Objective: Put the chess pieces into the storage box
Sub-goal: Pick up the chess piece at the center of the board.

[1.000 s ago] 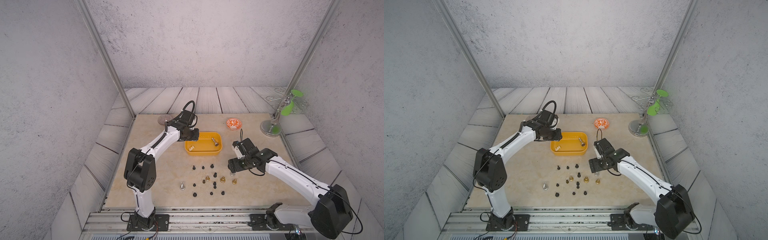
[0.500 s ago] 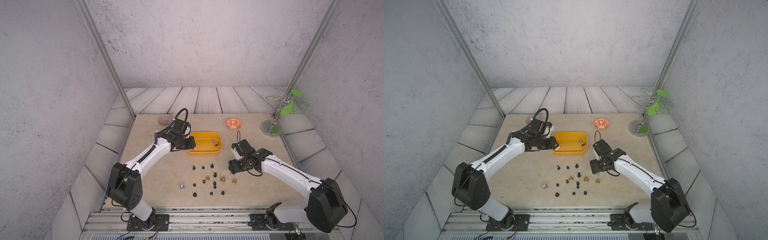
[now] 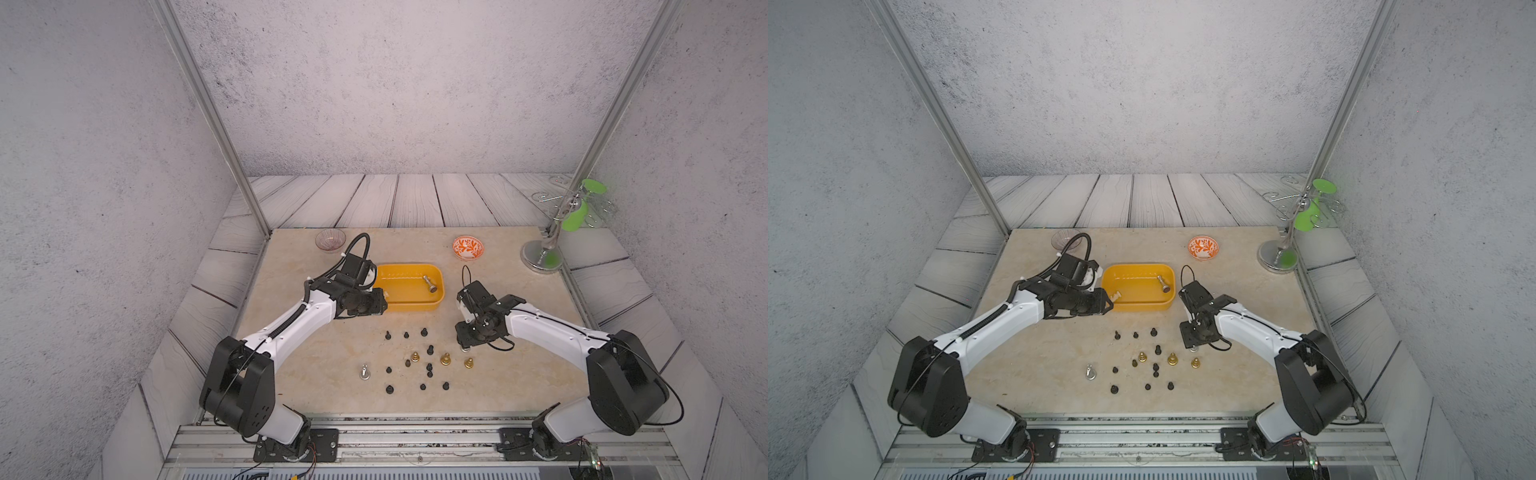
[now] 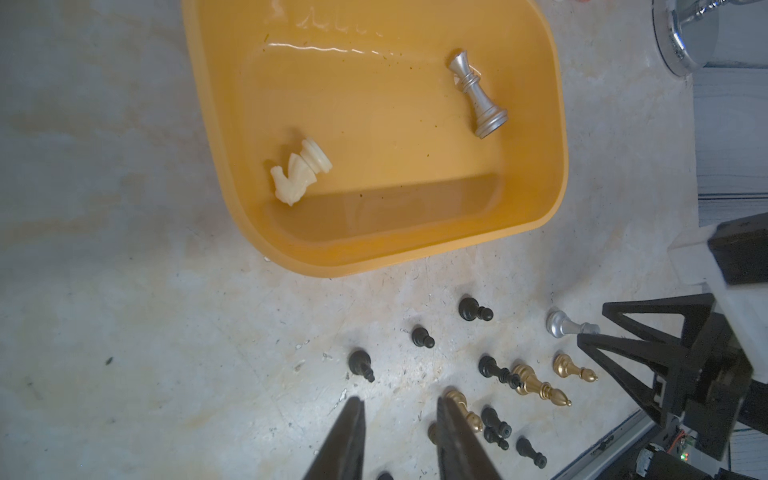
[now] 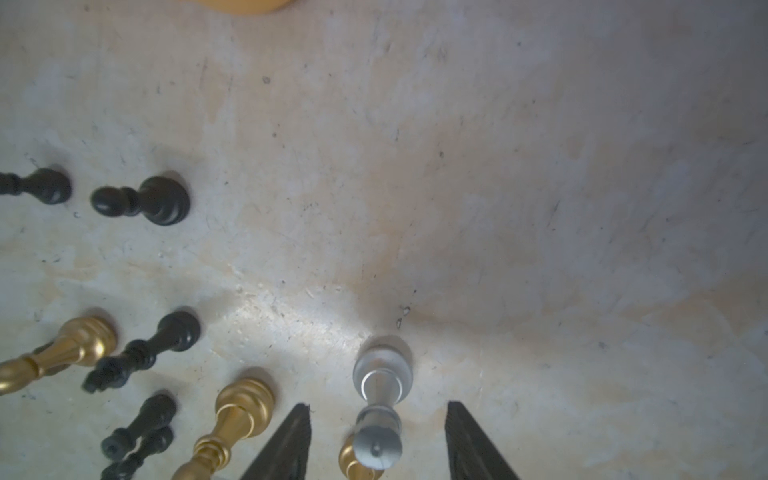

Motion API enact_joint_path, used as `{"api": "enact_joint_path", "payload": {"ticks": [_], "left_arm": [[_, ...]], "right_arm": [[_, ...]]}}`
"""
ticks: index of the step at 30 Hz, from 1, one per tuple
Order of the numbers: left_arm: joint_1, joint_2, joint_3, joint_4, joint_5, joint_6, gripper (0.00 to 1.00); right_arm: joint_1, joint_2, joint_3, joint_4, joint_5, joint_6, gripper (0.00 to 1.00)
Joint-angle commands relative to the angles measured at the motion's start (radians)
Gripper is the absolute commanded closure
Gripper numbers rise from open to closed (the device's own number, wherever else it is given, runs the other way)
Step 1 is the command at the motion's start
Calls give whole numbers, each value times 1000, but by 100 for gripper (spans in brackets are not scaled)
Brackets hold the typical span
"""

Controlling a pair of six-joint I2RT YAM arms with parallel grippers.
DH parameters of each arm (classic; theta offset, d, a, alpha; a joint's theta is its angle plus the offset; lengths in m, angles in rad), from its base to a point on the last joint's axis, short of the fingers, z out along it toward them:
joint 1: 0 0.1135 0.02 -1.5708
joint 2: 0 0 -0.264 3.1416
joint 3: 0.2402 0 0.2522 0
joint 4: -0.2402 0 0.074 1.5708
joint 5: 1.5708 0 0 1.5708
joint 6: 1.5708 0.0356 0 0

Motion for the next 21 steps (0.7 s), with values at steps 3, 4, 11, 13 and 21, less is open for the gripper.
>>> {"api": "enact_joint_path", "payload": {"ticks": [3,4,11,13,21], "left_arm": [[6,-34,-26,21,11,-12,67],[6,-34,-29,22,12,-13,67],[5,-40,-41,22,16,-16,67],[6,-42,-43,21,16,-16,67],[6,-46,-48,22,16,-16,66]], "right_arm": [[-1,46,-15,12,3,18,54],[-2,50,-17,14,4,20,55],[-2,58,-34,21,5,30,63],[-1,56,-37,21,6,32,65],[-1,40,-36,16,12,36,74]]}}
